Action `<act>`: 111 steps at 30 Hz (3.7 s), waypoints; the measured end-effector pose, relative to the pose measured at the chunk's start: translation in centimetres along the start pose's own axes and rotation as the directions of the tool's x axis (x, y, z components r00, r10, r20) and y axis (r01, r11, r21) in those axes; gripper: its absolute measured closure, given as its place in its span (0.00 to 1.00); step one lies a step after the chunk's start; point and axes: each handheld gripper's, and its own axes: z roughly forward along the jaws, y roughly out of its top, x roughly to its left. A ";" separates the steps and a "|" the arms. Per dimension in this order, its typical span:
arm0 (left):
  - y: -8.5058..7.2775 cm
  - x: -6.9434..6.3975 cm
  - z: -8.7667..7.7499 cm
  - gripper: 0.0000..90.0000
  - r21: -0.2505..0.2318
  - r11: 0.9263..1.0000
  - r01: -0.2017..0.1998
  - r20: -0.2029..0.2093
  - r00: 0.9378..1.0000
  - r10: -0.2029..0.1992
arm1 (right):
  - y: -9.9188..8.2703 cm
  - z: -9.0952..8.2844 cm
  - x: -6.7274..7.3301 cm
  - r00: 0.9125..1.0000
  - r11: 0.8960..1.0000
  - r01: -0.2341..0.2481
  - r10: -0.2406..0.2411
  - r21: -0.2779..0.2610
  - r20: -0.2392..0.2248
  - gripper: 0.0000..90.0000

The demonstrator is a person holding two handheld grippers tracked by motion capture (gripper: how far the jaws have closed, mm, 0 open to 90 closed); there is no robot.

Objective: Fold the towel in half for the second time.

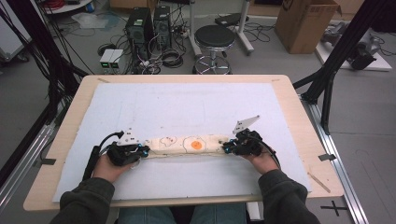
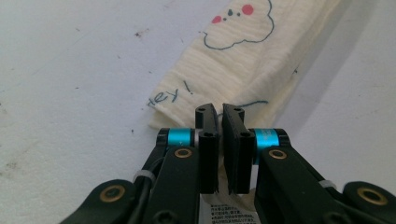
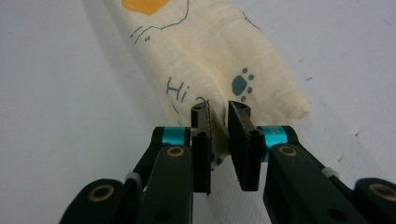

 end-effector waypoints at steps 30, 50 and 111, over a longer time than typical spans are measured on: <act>3.3 -0.4 -0.4 0.69 -0.171 0.984 0.058 0.112 0.993 -0.039 | 5.0 1.8 1.7 0.999 0.992 -0.008 0.003 -0.125 -0.040 0.58; 1.5 -0.5 2.6 0.82 -0.015 0.998 0.063 0.085 0.995 -0.061 | 4.8 5.5 2.2 0.999 0.999 0.051 -0.051 0.006 0.008 0.55; 0.1 1.2 1.4 0.67 -0.012 0.997 0.079 0.052 0.996 -0.078 | 0.7 2.2 -0.7 1.000 1.000 0.014 -0.014 -0.028 0.002 0.43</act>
